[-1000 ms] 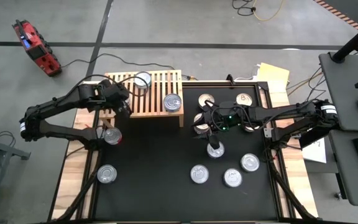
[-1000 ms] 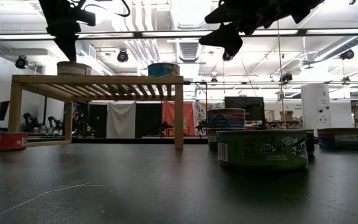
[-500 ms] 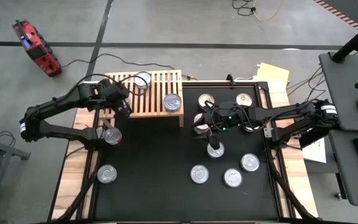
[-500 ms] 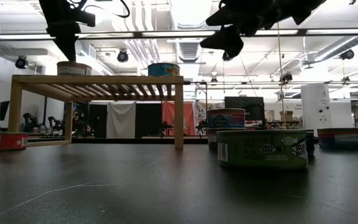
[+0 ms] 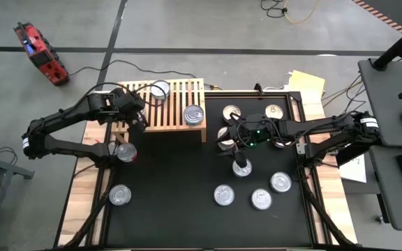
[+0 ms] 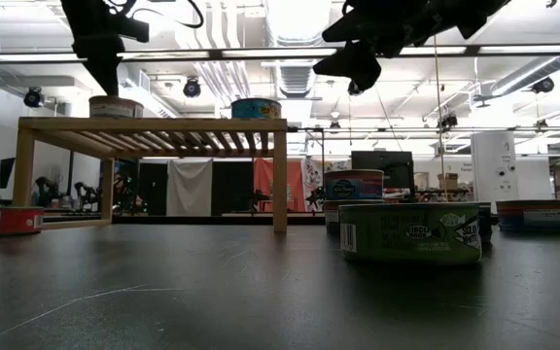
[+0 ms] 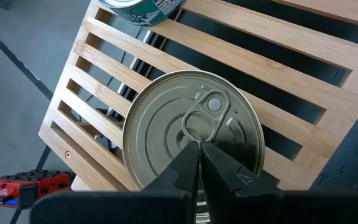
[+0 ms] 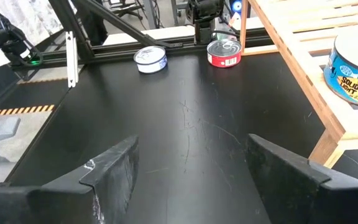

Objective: Stack canned seafood by type on shelf
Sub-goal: Put the blue pink tuna can on the shelf

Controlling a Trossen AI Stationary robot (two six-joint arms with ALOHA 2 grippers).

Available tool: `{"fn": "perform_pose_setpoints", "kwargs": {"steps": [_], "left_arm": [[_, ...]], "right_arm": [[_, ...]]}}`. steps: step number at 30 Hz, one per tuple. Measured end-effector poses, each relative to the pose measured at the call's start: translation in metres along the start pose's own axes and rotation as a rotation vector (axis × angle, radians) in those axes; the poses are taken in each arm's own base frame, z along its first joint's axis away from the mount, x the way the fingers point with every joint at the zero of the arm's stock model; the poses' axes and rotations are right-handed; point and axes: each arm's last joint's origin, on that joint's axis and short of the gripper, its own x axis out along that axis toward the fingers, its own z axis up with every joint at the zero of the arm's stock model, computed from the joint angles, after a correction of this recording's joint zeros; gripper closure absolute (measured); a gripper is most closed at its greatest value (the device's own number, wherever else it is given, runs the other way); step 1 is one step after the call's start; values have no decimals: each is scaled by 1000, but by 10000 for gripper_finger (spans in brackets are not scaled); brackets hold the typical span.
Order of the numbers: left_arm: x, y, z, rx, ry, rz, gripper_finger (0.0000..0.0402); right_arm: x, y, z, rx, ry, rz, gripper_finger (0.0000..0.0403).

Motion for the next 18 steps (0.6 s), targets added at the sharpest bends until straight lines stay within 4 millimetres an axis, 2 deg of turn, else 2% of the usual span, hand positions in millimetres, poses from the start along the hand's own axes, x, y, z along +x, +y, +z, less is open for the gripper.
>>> {"fn": "perform_pose_setpoints", "kwargs": {"steps": [18], "left_arm": [[0,1,0,8,-1,30,401]], "right_arm": [[0,0,-1,1,3,0,111]]}}
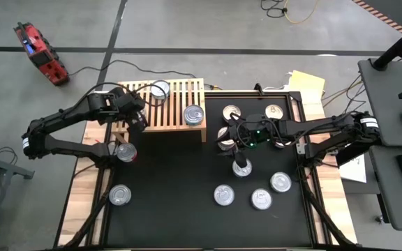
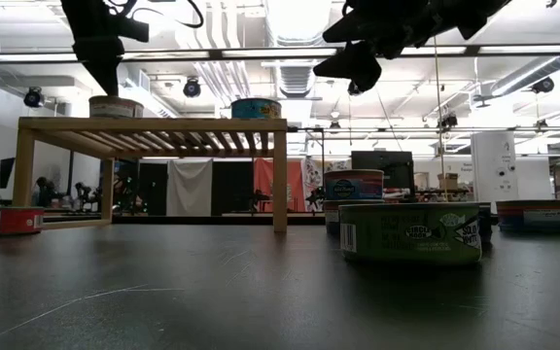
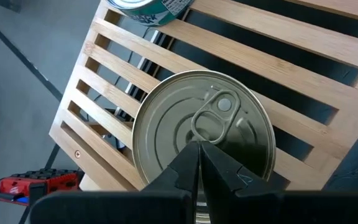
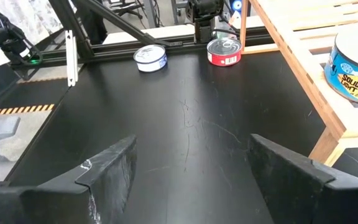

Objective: Stack canned seafood by type on shelf
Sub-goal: Put the blue pink tuna can on the shelf

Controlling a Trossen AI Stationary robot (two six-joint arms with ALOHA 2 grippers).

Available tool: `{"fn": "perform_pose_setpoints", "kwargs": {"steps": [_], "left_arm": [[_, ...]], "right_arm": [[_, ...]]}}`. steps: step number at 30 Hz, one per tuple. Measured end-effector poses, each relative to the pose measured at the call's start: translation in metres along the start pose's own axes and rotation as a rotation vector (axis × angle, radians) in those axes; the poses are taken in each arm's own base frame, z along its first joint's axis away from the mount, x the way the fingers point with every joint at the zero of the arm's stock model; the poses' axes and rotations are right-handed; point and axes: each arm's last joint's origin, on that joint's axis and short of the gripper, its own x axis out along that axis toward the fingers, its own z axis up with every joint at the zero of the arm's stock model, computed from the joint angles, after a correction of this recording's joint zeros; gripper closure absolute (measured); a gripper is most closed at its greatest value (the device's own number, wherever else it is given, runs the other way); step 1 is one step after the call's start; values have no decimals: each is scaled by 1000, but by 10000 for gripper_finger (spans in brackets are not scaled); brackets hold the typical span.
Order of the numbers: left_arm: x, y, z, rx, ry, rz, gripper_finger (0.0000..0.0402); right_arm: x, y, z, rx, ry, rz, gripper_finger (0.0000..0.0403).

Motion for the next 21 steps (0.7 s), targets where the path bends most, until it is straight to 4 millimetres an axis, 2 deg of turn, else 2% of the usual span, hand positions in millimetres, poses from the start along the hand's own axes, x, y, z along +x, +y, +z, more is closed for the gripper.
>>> {"fn": "perform_pose_setpoints", "kwargs": {"steps": [5,11,21], "left_arm": [[-2,0,4,-26,-36,-29,401],[-21,2,21,-90,-183,-277,401],[-5,-7,17,-70,16,-299,401]], "right_arm": [[0,0,0,0,0,0,119],[0,0,0,-7,0,0,129],[0,0,0,-7,1,0,122]]}}
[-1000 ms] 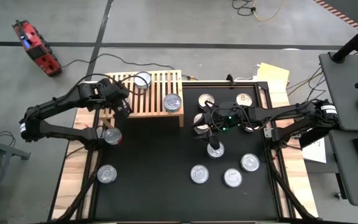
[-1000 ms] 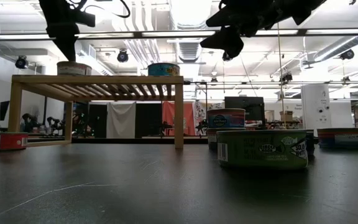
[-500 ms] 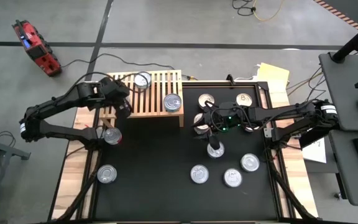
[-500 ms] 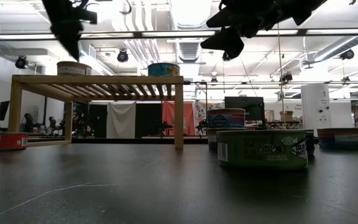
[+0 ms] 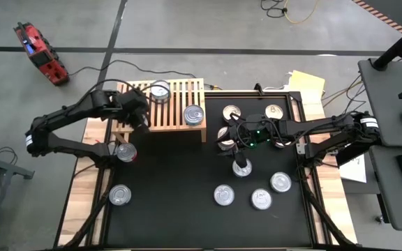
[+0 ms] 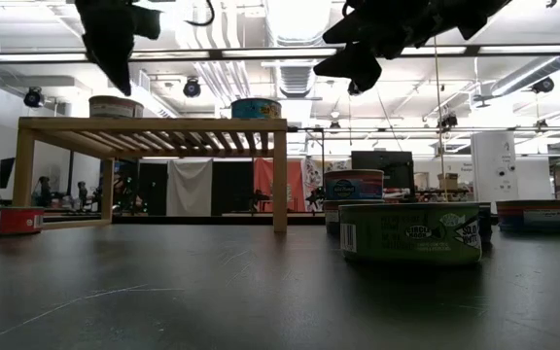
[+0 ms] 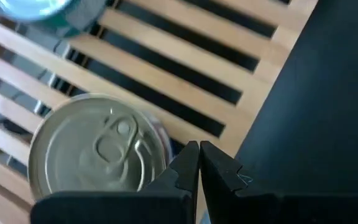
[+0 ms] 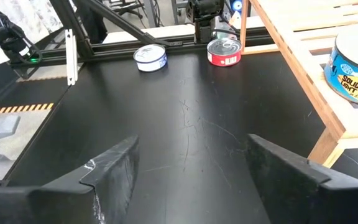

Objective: Stack canned seafood by type on shelf
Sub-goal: Put the blue pink tuna can on the shelf

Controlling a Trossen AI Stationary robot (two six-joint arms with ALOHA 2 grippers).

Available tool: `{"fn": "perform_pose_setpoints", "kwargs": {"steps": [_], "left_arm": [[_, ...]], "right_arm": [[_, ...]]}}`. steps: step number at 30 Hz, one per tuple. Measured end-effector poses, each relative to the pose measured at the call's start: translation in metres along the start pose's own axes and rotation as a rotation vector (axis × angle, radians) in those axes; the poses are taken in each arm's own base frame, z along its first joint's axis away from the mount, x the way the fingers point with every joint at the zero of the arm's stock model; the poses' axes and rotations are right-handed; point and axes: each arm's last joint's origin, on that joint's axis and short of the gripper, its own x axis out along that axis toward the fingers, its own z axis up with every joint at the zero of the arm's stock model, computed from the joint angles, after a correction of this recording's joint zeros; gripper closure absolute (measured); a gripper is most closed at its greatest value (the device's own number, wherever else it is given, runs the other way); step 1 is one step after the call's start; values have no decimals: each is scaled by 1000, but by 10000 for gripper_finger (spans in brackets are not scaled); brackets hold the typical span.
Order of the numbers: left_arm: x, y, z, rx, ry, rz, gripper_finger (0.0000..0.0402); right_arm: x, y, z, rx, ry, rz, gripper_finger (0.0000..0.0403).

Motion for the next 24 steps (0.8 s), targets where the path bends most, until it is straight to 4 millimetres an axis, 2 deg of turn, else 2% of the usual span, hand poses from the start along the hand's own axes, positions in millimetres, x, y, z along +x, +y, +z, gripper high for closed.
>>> {"fn": "perform_pose_setpoints", "kwargs": {"steps": [7,24], "left_arm": [[4,-2,-8,38,96,-40,401],[14,3,-3,61,113,212,401]], "right_arm": [[0,0,0,-1,0,0,111],[0,0,0,-13,0,0,131]]}}
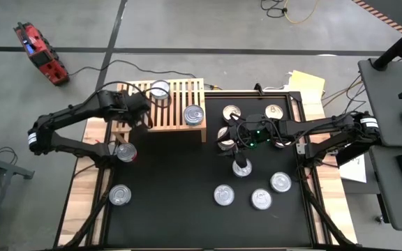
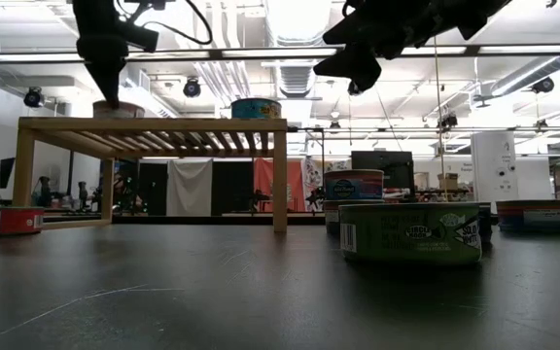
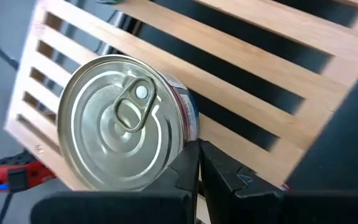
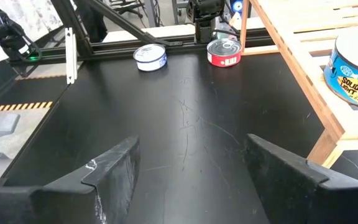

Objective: Stack canned seafood by type on shelf
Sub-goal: Put the blue pink tuna can on the shelf

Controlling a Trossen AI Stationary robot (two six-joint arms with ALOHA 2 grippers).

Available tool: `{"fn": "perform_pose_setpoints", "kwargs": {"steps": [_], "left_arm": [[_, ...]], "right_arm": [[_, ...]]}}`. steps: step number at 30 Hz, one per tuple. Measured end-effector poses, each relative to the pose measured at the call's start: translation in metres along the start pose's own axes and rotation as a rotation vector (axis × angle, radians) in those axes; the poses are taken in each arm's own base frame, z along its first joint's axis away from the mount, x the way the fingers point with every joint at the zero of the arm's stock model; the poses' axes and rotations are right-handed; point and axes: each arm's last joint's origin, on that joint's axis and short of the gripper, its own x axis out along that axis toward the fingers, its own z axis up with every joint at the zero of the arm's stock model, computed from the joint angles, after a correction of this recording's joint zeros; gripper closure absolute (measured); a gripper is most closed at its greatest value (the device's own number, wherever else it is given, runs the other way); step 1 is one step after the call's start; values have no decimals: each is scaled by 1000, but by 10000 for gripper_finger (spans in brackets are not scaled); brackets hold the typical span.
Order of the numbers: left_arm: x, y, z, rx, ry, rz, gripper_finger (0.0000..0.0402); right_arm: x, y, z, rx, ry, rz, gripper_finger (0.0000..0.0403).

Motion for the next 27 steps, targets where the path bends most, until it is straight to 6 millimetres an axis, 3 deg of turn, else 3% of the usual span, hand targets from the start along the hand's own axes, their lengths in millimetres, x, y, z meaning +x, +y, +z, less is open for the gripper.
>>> {"fn": "perform_pose_setpoints", "kwargs": {"steps": [13,18,24,27], "left_arm": [[3,5,2,-81,0,72,401],[-10,10,8,-121,-56,65,401],[-22,7,19,-71,-165,-208,401],[-16,4,22,-37,-139,-221,401]], "right_arm": [[0,0,0,-2,0,0,111],[0,0,0,-2,0,0,115],[0,0,0,-2,0,0,126],[0,0,0,-2,0,0,130]]}}
